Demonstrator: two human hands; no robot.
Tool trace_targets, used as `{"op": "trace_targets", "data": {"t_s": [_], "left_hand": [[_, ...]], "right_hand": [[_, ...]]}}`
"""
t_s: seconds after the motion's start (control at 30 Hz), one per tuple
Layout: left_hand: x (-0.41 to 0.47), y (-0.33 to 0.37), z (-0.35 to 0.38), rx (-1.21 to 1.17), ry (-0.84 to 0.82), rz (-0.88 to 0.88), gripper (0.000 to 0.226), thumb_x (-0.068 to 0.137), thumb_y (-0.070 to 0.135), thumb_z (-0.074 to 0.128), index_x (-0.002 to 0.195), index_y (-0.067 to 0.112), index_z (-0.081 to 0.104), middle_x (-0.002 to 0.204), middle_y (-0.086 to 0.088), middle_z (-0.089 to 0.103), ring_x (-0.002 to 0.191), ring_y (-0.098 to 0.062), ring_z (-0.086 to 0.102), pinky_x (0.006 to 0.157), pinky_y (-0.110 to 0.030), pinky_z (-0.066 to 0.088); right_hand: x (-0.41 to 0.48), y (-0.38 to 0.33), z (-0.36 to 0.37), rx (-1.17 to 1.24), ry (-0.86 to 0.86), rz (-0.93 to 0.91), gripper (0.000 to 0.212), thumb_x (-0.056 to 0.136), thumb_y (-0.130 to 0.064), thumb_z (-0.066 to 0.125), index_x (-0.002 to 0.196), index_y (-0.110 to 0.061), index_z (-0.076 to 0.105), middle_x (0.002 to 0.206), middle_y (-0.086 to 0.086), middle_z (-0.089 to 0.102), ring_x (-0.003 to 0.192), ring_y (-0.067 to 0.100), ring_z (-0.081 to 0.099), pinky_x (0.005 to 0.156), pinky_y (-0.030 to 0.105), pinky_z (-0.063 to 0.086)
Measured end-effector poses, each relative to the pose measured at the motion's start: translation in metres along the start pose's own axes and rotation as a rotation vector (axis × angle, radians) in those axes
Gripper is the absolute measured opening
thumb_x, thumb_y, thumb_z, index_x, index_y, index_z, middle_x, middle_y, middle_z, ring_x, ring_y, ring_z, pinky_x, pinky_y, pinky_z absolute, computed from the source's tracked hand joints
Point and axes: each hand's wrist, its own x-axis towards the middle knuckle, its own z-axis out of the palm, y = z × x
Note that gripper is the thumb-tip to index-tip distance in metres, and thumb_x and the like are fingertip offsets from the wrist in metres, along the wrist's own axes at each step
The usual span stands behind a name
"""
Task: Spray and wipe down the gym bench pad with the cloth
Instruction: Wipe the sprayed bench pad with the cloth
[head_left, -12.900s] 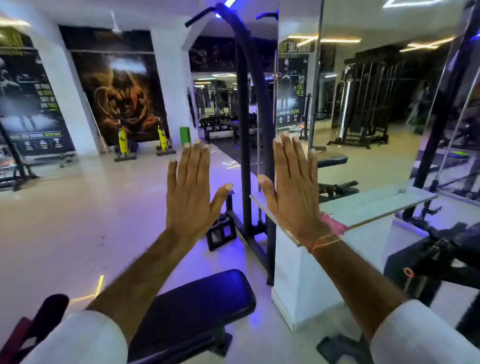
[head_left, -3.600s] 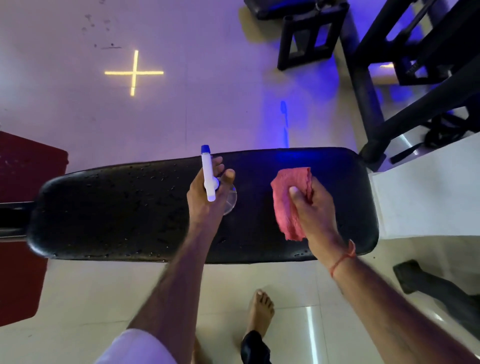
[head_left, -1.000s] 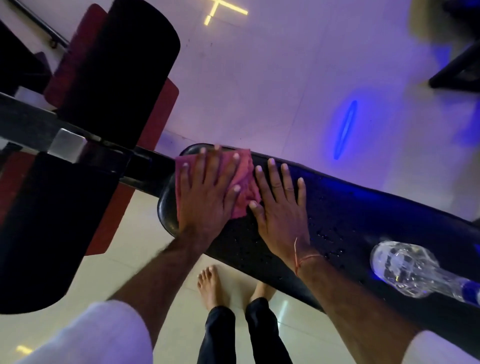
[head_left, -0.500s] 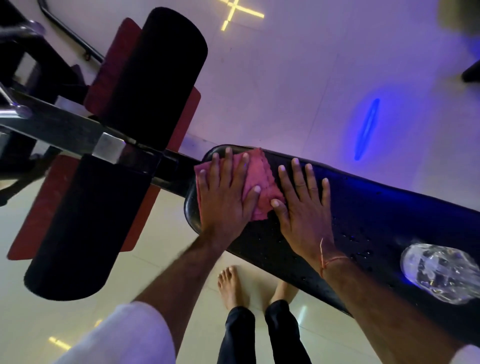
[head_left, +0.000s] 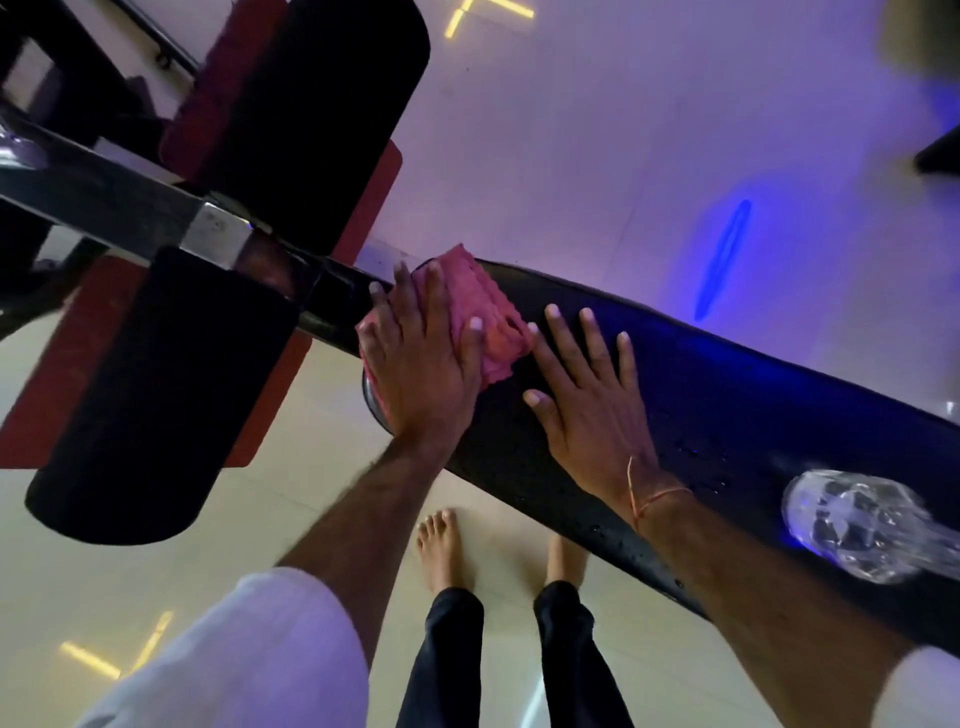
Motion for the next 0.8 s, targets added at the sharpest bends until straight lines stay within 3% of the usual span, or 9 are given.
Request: {"op": "trace_targets", "data": {"t_s": [0.23,0.4,0.57,0.73,0.8], "left_hand": [[-0.066,-0.003,0.006,-0.065,-0.019,-0.025,0.069,0.108,0.055,0.031,0.167,0.024,0.015,0.176,-0.009,0.005,0.162,-0.035,0.002,0.129,-0.059,0.009],[-0.040,0.008,0.011,-0.156,0.104,-0.366,0.070,0.107,0.057,0.028,0.167,0.023,0.018,0.175,-0.010,0.013,0.161,-0.037,0.012,0.124,-0.063,0.022],[-0.117,0.025,0.032,-0.188,0.049,-0.160,0.072,0.108,0.058,0.026,0.168,0.024,0.007,0.176,-0.007,-0.004,0.162,-0.034,-0.009,0.128,-0.063,0.010],[-0.067,0.017,0.024,-0.072,0.126,-0.276,0.072,0.107,0.060,0.032,0.167,0.023,0.018,0.176,-0.009,0.007,0.162,-0.037,0.002,0.126,-0.064,0.015],[-0.087,0.030,0.029,-0.056,0.100,-0.126,0.070,0.107,0.058,0.029,0.167,0.025,0.016,0.176,-0.008,0.005,0.162,-0.036,0.000,0.127,-0.063,0.009]], "right_hand": [[-0.002,0.005,-0.003,0.009,-0.023,-0.037,0.070,0.104,-0.065,0.000,0.166,-0.034,-0.004,0.176,-0.003,-0.012,0.162,0.027,-0.014,0.130,0.059,-0.005],[-0.002,0.015,-0.002,0.029,-0.030,-0.072,0.068,0.104,-0.065,0.000,0.166,-0.036,-0.001,0.177,-0.005,-0.010,0.163,0.026,-0.012,0.130,0.060,-0.001],[-0.011,0.019,-0.004,0.039,-0.035,-0.084,0.071,0.104,-0.065,0.002,0.168,-0.033,0.004,0.177,-0.002,-0.007,0.163,0.028,-0.007,0.130,0.060,0.001],[-0.022,0.029,0.003,0.007,-0.015,-0.074,0.068,0.106,-0.062,0.008,0.168,-0.035,0.004,0.177,-0.003,-0.009,0.164,0.027,-0.007,0.130,0.060,0.000],[-0.030,0.031,0.004,0.021,0.008,-0.028,0.068,0.106,-0.061,0.009,0.168,-0.035,0.006,0.177,-0.002,-0.008,0.164,0.027,-0.007,0.130,0.061,-0.001]]}}
